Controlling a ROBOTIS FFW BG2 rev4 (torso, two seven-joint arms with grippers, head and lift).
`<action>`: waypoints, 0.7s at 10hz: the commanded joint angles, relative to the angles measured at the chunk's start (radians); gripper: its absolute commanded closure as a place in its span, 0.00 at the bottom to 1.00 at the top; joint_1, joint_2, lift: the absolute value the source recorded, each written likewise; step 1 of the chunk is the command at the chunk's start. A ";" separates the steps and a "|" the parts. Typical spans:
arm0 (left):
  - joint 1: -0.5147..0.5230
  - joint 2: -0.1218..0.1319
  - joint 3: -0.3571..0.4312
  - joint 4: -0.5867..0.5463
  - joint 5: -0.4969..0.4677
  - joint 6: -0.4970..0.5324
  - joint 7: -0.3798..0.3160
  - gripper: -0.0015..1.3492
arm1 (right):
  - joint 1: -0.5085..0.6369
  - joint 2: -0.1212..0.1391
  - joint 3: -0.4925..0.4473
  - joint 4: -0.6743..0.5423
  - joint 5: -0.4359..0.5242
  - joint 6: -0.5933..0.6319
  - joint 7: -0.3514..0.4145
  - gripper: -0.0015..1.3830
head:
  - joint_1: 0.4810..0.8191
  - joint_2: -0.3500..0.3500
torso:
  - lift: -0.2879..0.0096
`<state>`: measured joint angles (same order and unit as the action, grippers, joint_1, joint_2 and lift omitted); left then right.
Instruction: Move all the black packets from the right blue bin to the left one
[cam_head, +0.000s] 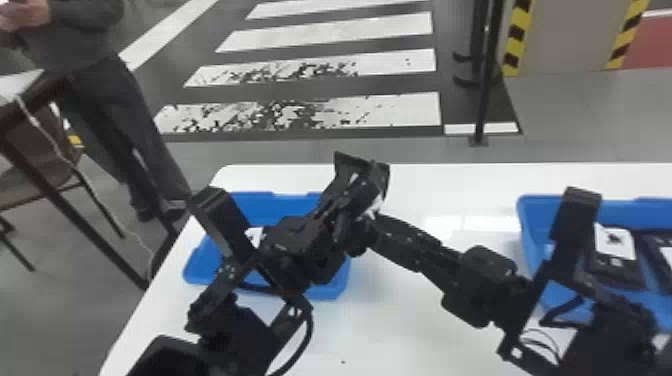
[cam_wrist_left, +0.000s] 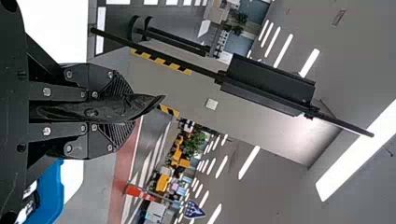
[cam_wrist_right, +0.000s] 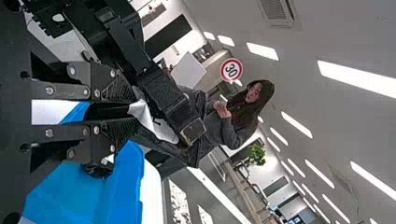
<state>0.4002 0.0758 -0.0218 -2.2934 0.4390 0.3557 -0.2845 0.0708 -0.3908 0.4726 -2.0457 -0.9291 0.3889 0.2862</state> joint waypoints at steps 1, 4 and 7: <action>0.002 -0.001 0.002 0.000 0.008 -0.017 0.001 0.90 | -0.010 0.004 0.000 0.042 0.004 -0.036 0.028 0.22 | 0.63 0.83 | 0.50; -0.003 -0.005 0.032 0.002 -0.034 -0.029 0.019 0.90 | 0.013 0.013 -0.014 0.047 -0.018 -0.070 0.037 0.15 | 0.63 0.83 | 0.50; -0.079 -0.013 0.120 0.181 -0.238 -0.164 0.074 0.90 | 0.062 0.027 -0.092 0.032 -0.024 -0.072 0.037 0.22 | 0.63 0.87 | 0.50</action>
<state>0.3452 0.0643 0.0784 -2.1708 0.2548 0.2331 -0.2135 0.1227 -0.3660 0.3957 -2.0098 -0.9512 0.3166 0.3247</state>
